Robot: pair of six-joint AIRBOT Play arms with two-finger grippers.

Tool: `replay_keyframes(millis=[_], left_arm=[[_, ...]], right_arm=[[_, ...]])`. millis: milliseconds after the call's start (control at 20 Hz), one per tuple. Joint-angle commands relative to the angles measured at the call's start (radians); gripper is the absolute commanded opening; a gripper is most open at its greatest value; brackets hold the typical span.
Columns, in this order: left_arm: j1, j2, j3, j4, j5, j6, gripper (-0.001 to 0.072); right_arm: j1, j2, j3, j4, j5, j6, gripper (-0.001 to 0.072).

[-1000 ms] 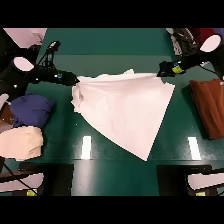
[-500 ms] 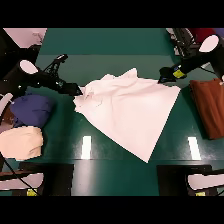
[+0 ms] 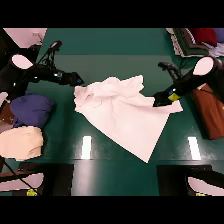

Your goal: Fold the shirts.

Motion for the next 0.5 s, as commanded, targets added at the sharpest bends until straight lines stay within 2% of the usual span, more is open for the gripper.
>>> replay_keyframes(millis=[0,150,300,450], left_arm=[[-0.019,-0.085,0.095,-0.069,-0.013,0.018,0.0614],[-0.067,-0.157,0.121,-0.047,-0.067,0.059,0.0614],[-0.102,-0.201,0.121,0.024,-0.053,0.051,0.0613],[-0.128,-0.224,0.121,0.032,-0.053,0.053,0.0611]], right_arm=[[0.028,0.032,-0.089,0.004,-0.033,0.002,0.001],[0.027,0.033,-0.086,0.008,-0.039,0.002,0.0009],[0.027,0.033,-0.086,0.008,-0.045,0.002,0.001],[0.027,0.033,-0.085,0.008,-0.056,0.021,0.001]])
